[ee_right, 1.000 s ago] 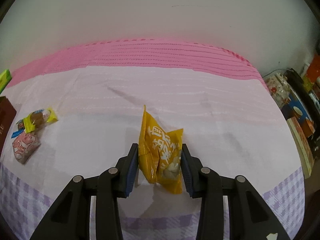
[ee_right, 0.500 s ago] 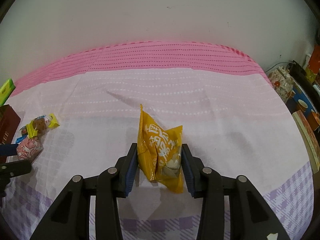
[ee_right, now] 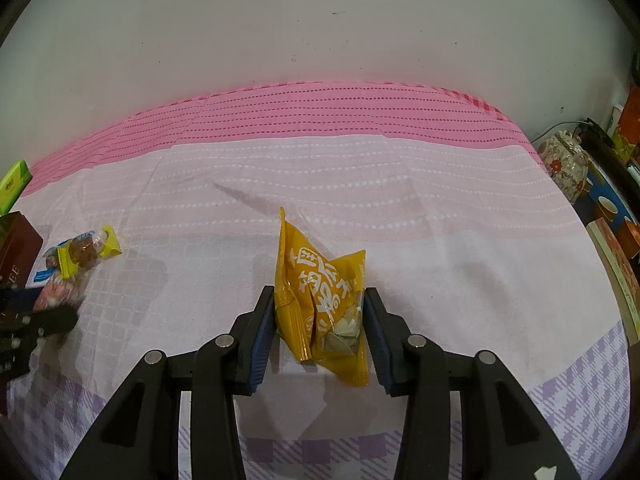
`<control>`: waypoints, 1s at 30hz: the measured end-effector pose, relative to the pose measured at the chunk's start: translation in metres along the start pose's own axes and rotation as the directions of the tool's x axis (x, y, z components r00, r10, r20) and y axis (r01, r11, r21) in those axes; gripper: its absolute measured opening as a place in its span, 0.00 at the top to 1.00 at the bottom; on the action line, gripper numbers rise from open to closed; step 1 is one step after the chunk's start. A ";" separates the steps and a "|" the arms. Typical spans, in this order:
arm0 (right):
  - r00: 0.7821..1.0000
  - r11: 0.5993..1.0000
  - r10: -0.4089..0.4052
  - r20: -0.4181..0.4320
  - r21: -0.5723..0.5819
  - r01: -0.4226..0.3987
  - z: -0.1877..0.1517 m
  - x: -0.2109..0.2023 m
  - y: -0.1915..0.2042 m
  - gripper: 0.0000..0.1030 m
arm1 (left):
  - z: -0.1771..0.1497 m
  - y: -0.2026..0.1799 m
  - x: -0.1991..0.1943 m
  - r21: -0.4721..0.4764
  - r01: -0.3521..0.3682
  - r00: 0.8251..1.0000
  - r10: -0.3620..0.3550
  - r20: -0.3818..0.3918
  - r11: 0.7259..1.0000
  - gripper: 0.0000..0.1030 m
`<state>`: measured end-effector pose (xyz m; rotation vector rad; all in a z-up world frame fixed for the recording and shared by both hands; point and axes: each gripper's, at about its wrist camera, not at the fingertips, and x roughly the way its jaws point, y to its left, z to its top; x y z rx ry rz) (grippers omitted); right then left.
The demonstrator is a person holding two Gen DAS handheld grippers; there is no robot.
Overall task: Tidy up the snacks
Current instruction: 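Grasp the pink patterned candy with left tool while right tool holds the yellow bag, then carry the pink patterned candy into the gold tin with left tool and release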
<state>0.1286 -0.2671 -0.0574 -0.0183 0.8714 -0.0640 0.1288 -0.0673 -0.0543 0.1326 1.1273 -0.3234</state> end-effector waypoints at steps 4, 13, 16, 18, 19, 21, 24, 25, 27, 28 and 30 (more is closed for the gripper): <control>1.000 1.000 0.000 0.000 0.000 0.000 0.000 0.000 0.000 0.61 | -0.016 0.001 -0.008 -0.004 0.010 1.000 -0.010 -0.011 1.000 0.69; 1.000 1.000 0.000 0.000 0.000 0.000 0.000 0.000 0.000 0.61 | -0.044 0.010 -0.024 -0.046 0.033 0.999 -0.035 -0.034 0.998 0.71; 1.000 1.000 0.000 0.000 0.000 0.000 0.000 0.000 0.000 0.61 | -0.046 0.013 -0.028 -0.060 0.026 0.999 -0.027 -0.031 0.998 0.71; 1.000 1.000 0.000 0.000 0.000 0.000 0.000 0.000 0.000 0.61 | -0.047 0.013 -0.032 -0.063 0.025 0.999 -0.026 -0.022 0.998 0.71; 1.000 1.000 0.000 0.000 0.000 0.000 0.000 0.000 0.000 0.61 | -0.046 0.014 -0.035 -0.065 0.023 1.000 -0.024 -0.016 0.998 0.71; 1.000 1.000 0.000 0.000 0.000 0.000 0.000 0.000 0.000 0.61 | -0.046 0.015 -0.039 -0.067 0.014 1.000 -0.014 -0.007 0.998 0.71; 1.000 1.000 0.000 0.000 0.000 0.000 0.000 0.000 0.000 0.61 | -0.046 0.015 -0.048 -0.066 -0.009 1.000 0.009 0.013 0.998 0.71; 1.000 1.000 -0.001 0.001 -0.001 0.001 0.000 0.000 0.000 0.61 | -0.046 0.015 -0.051 -0.064 -0.013 1.000 0.014 0.017 0.998 0.71; 1.000 1.000 0.000 0.000 0.000 0.000 0.000 0.000 0.000 0.61 | -0.047 0.016 -0.056 -0.065 -0.026 0.999 0.028 0.030 0.998 0.71; 1.000 1.000 0.000 0.001 0.000 0.000 0.000 0.000 0.000 0.61 | -0.048 0.016 -0.059 -0.066 -0.039 0.999 0.041 0.035 0.997 0.71; 1.000 1.000 -0.001 0.001 -0.001 0.001 0.000 0.000 0.000 0.61 | -0.049 0.017 -0.062 -0.075 -0.055 0.997 0.059 0.052 0.996 0.71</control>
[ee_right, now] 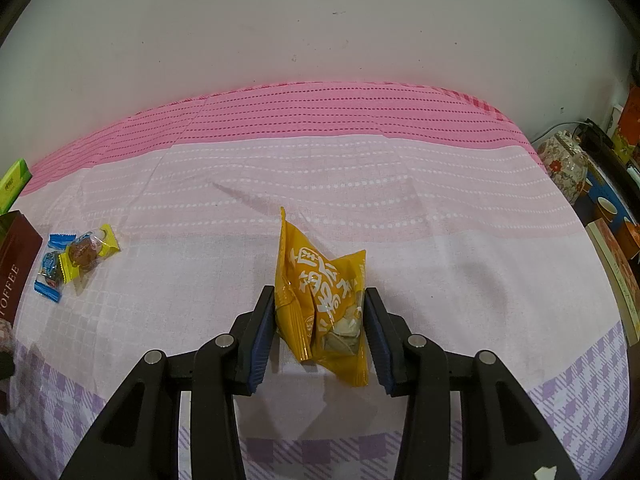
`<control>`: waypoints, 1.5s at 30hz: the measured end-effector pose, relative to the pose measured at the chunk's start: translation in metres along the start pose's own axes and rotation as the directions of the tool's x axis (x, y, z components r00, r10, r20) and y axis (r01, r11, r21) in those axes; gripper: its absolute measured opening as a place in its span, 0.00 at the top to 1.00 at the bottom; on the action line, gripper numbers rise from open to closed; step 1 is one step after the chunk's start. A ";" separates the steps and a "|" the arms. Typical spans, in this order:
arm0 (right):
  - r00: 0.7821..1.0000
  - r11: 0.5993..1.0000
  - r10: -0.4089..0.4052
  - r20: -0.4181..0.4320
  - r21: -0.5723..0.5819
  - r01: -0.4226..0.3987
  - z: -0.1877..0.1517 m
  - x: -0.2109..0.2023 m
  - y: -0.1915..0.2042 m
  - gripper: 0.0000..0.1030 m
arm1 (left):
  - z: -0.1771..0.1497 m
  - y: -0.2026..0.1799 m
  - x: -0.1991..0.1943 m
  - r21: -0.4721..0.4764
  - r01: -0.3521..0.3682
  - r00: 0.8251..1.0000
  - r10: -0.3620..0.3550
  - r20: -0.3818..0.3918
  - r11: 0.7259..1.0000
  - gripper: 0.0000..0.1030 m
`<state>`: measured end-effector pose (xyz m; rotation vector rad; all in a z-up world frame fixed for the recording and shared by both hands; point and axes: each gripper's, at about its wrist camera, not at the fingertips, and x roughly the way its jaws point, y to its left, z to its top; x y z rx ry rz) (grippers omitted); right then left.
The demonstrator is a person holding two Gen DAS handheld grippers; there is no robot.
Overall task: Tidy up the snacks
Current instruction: 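Carry the pink patterned candy into the gold tin with left tool and release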
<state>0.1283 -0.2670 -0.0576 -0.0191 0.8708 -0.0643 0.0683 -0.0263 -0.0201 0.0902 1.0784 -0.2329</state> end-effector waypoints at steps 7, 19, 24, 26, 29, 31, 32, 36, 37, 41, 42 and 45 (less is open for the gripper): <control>1.000 1.000 0.000 0.000 0.000 0.000 0.000 0.000 0.000 0.61 | 0.006 0.022 -0.023 -0.056 -0.039 0.997 0.042 0.060 0.998 0.71; 1.000 1.000 -0.004 0.001 -0.002 0.004 0.000 0.000 0.000 0.61 | 0.018 0.116 -0.052 -0.236 -0.140 0.979 0.170 0.111 0.962 0.71; 1.000 1.000 -0.004 0.001 -0.003 0.004 0.000 0.000 0.000 0.61 | 0.021 0.153 -0.043 -0.271 -0.165 0.978 0.194 0.082 0.948 0.71; 1.000 1.000 -0.004 0.001 -0.003 0.004 0.000 0.000 -0.001 0.61 | 0.020 0.162 -0.038 -0.278 -0.173 0.977 0.200 0.069 0.945 0.71; 1.000 1.000 -0.006 0.001 -0.005 0.006 0.000 0.000 0.000 0.60 | 0.021 0.166 -0.025 -0.268 -0.194 0.976 0.213 0.047 0.944 0.71; 1.000 1.000 -0.007 0.002 -0.005 0.007 0.000 -0.001 0.000 0.60 | 0.021 0.167 -0.017 -0.255 -0.204 0.975 0.220 0.038 0.945 0.71; 1.000 1.000 -0.008 0.002 -0.005 0.008 0.000 -0.001 0.000 0.60 | 0.022 0.167 -0.013 -0.252 -0.207 0.975 0.222 0.032 0.945 0.71; 1.000 1.000 -0.010 0.002 -0.008 0.010 0.000 -0.001 0.000 0.60 | 0.023 0.168 -0.001 -0.242 -0.209 0.976 0.219 0.014 0.948 0.71; 1.000 1.000 -0.010 0.002 -0.008 0.010 0.000 -0.001 -0.001 0.60 | 0.023 0.168 0.003 -0.233 -0.212 0.975 0.220 0.009 0.949 0.71; 1.000 1.000 -0.012 0.002 -0.009 0.012 0.000 -0.001 -0.001 0.60 | 0.024 0.164 0.007 -0.207 -0.223 0.973 0.231 0.012 0.952 0.71; 1.000 1.000 -0.012 0.002 -0.009 0.012 0.000 -0.001 -0.001 0.60 | 0.025 0.164 0.008 -0.201 -0.228 0.972 0.235 0.014 0.953 0.71; 1.000 1.000 -0.010 0.001 -0.007 0.010 0.000 -0.001 -0.001 0.60 | 0.025 0.162 0.009 -0.185 -0.242 0.968 0.249 0.017 0.952 0.71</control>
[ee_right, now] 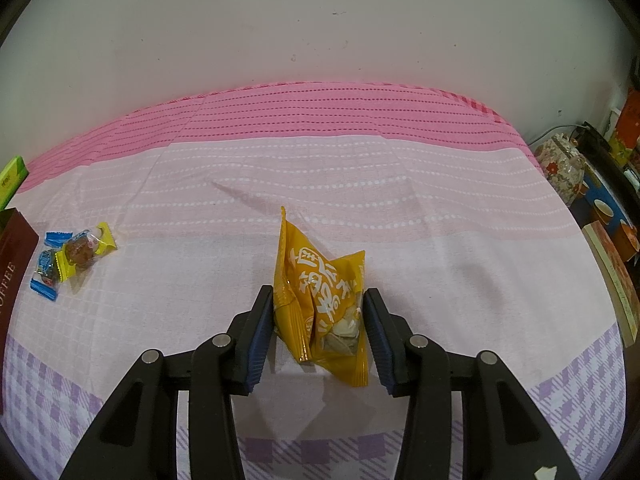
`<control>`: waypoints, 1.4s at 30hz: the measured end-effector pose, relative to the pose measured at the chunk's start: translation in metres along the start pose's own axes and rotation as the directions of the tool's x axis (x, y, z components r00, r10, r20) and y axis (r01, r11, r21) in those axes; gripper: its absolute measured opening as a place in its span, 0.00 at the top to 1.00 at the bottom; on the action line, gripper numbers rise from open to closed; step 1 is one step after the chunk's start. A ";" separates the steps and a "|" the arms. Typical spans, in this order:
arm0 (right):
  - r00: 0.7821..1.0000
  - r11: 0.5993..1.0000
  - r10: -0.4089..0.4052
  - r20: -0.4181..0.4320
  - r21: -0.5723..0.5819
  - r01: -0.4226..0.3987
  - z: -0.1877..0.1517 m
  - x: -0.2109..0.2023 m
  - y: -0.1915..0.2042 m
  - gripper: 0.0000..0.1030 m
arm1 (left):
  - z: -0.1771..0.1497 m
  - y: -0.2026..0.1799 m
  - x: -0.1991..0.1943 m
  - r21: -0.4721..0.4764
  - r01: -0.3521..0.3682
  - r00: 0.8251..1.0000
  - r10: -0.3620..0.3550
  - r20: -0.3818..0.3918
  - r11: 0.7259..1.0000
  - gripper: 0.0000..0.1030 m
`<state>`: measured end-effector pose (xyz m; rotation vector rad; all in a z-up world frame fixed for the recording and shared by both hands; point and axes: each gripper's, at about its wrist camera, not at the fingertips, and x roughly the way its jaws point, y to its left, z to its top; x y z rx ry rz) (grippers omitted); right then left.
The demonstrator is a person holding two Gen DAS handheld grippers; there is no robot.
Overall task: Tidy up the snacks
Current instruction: 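Carry the pink patterned candy into the gold tin with left tool and release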
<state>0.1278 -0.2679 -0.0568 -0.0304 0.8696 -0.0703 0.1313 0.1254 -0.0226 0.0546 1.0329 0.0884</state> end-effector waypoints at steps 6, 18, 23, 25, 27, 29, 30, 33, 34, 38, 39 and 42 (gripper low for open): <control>1.000 1.000 0.000 0.000 0.000 0.000 0.000 0.000 0.000 0.60 | 0.000 -0.003 -0.002 0.021 -0.015 1.000 0.015 0.000 1.000 0.70; 1.000 1.000 0.002 0.000 0.000 -0.002 -0.001 0.001 0.000 0.59 | -0.002 -0.003 -0.008 0.036 -0.028 1.000 0.028 -0.001 0.999 0.69; 1.000 1.000 0.003 0.000 0.001 -0.003 -0.001 0.001 -0.001 0.59 | -0.001 -0.001 -0.015 0.030 -0.016 1.000 0.015 0.011 0.999 0.68; 1.000 1.000 0.002 0.000 0.000 -0.002 -0.001 0.001 -0.001 0.59 | -0.001 0.000 -0.020 0.031 -0.013 1.000 0.013 0.019 0.999 0.68; 1.000 1.000 0.003 0.000 0.001 -0.003 -0.001 0.001 -0.001 0.59 | -0.001 0.001 -0.024 0.027 -0.009 1.000 0.008 0.027 1.000 0.68; 1.000 1.000 0.005 0.000 0.002 -0.005 -0.001 0.001 -0.001 0.59 | -0.002 0.003 -0.029 0.021 -0.005 0.999 0.004 0.037 1.000 0.68; 1.000 1.000 0.005 -0.001 0.003 -0.005 -0.001 0.001 -0.001 0.59 | -0.003 0.004 -0.031 0.017 -0.006 0.999 0.005 0.040 1.000 0.67; 1.000 1.000 0.004 -0.001 0.006 -0.004 -0.002 0.001 -0.001 0.59 | -0.007 0.009 -0.038 0.002 -0.004 0.999 0.004 0.048 1.000 0.65; 1.000 1.000 0.004 -0.001 0.006 -0.004 -0.002 0.001 -0.001 0.59 | -0.009 0.012 -0.040 -0.005 -0.004 0.999 0.004 0.052 1.000 0.65; 1.000 1.000 0.004 -0.001 0.006 -0.004 -0.002 0.002 -0.001 0.59 | -0.017 0.022 -0.050 -0.032 -0.007 0.998 0.009 0.065 0.999 0.64; 1.000 1.000 0.005 -0.001 0.007 -0.005 -0.002 0.002 -0.001 0.59 | -0.020 0.026 -0.053 -0.039 -0.011 0.997 0.014 0.071 0.999 0.64; 1.000 1.000 0.005 -0.002 0.011 -0.005 -0.002 0.002 -0.002 0.59 | -0.028 0.036 -0.060 -0.064 -0.004 0.996 0.010 0.084 0.998 0.63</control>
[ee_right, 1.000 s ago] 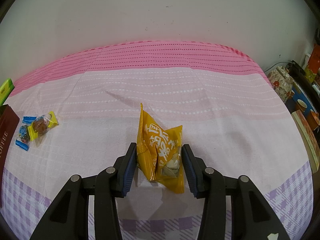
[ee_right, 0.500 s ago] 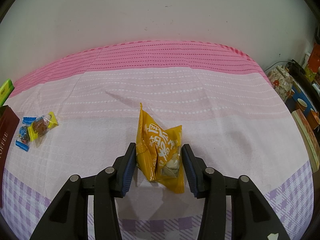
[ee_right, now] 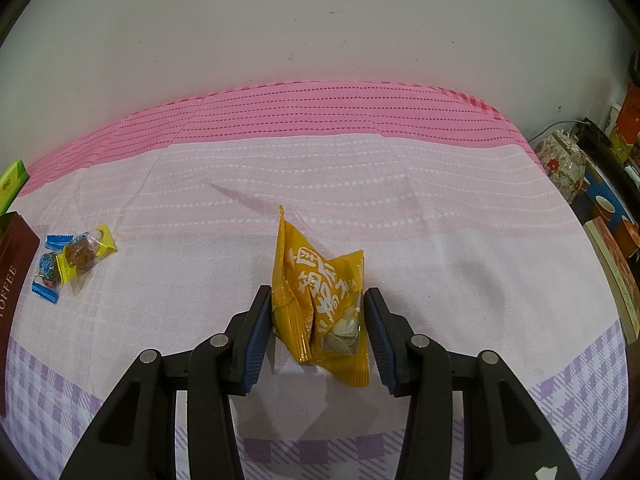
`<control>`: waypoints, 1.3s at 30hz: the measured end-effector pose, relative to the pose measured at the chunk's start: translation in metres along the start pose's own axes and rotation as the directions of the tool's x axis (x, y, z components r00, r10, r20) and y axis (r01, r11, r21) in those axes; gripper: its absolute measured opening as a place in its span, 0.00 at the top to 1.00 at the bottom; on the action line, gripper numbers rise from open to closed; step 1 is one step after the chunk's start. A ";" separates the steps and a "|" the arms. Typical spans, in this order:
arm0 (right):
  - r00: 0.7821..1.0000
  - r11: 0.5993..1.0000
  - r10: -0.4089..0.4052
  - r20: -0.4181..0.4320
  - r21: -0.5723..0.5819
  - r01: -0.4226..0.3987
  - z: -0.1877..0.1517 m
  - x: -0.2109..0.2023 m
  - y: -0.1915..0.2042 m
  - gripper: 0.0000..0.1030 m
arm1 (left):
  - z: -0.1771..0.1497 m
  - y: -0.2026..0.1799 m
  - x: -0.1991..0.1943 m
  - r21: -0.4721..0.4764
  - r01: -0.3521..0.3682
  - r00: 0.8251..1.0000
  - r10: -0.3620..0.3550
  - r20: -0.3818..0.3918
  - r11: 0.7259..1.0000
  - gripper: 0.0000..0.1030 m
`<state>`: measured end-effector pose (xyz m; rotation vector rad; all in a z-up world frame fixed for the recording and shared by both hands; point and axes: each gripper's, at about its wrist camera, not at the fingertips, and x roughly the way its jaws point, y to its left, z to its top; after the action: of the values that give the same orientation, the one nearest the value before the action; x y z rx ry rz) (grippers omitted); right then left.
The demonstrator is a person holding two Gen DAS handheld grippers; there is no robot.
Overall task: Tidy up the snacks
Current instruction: 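Carry the pink patterned candy into the gold tin with left tool and release, then carry the held yellow snack bag over the gold tin with right tool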
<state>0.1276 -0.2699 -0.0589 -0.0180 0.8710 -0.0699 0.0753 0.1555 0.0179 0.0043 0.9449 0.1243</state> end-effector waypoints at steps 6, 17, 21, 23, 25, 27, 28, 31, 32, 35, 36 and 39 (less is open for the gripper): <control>1.000 1.000 -0.010 -0.030 0.012 0.010 0.004 0.001 0.001 0.57 | -0.014 0.019 -0.012 -0.047 -0.016 1.000 0.016 0.006 0.999 0.62; 0.997 0.999 -0.029 -0.073 0.042 0.032 0.007 0.001 0.002 0.57 | -0.029 0.038 -0.027 -0.093 -0.058 0.997 0.062 0.042 0.994 0.51; 0.997 0.999 -0.034 -0.072 0.037 0.036 0.006 0.000 0.005 0.63 | -0.031 0.041 -0.028 -0.091 -0.079 0.995 0.085 0.056 0.993 0.50; 0.997 0.999 -0.037 -0.071 0.033 0.039 0.006 -0.001 0.007 0.65 | -0.032 0.043 -0.028 -0.095 -0.085 0.994 0.091 0.059 0.992 0.49; 0.997 0.999 -0.042 -0.071 0.030 0.044 0.006 -0.002 0.008 0.66 | -0.034 0.046 -0.028 -0.103 -0.089 0.994 0.095 0.062 0.991 0.45; 0.996 0.998 -0.046 -0.072 0.029 0.049 0.006 -0.002 0.010 0.67 | -0.035 0.048 -0.028 -0.109 -0.090 0.993 0.097 0.062 0.990 0.42; 0.996 0.998 -0.049 -0.073 0.030 0.052 0.006 -0.003 0.010 0.67 | -0.036 0.049 -0.028 -0.109 -0.092 0.993 0.100 0.064 0.990 0.42; 0.995 0.998 -0.057 -0.078 0.027 0.059 0.006 -0.004 0.013 0.68 | -0.036 0.049 -0.028 -0.099 -0.102 0.992 0.109 0.068 0.990 0.41; 0.995 0.998 -0.063 -0.082 0.025 0.065 0.006 -0.005 0.015 0.69 | -0.036 0.049 -0.028 -0.095 -0.105 0.991 0.112 0.069 0.990 0.41; 0.993 0.997 -0.072 -0.090 0.019 0.074 0.005 -0.008 0.019 0.69 | -0.036 0.051 -0.028 -0.097 -0.100 0.992 0.107 0.066 0.990 0.38; 0.993 0.997 -0.077 -0.094 0.016 0.079 0.004 -0.009 0.021 0.69 | -0.036 0.052 -0.028 -0.100 -0.098 0.992 0.105 0.065 0.990 0.37; 0.992 0.996 -0.083 -0.096 0.003 0.084 0.003 -0.014 0.028 0.69 | -0.035 0.055 -0.028 -0.107 -0.101 0.992 0.108 0.061 0.989 0.33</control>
<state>0.1227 -0.2409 -0.0478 -0.0448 0.9661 -0.1530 0.0247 0.2053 0.0232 -0.0379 0.8709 0.2684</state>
